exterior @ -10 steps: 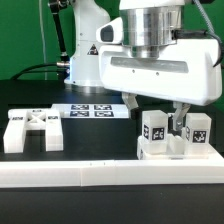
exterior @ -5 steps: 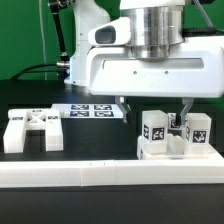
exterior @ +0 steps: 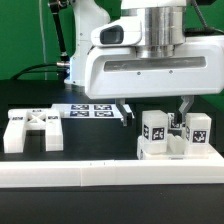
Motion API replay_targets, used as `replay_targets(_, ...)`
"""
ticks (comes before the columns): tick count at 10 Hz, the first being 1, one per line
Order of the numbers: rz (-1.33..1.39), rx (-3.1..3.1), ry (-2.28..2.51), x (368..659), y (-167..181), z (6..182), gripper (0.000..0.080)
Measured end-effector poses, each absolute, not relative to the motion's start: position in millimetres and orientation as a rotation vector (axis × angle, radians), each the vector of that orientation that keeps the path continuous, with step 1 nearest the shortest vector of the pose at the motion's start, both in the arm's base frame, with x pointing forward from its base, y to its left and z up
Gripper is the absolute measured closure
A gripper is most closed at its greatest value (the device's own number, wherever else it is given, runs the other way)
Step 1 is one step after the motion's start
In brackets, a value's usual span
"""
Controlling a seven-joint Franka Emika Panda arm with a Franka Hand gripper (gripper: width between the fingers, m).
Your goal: Assemble chair
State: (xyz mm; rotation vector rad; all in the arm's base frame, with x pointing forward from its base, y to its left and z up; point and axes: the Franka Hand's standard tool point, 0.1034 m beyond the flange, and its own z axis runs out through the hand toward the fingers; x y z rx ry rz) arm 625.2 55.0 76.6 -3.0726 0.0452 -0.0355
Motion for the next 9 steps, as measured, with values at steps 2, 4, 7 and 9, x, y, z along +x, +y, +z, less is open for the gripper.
replay_targets(2,-0.035,-3.072,0.05,625.2,55.0,76.6,0.0409)
replay_targets(4,-0.033,-3.07,0.099,625.1,55.0,76.5,0.0509)
replay_targets(7,-0.023,-3.047,0.359,625.0,55.4,76.1,0.0509)
replay_targets(9,-0.009,-2.977,0.738,624.8,55.2,75.7,0.0509)
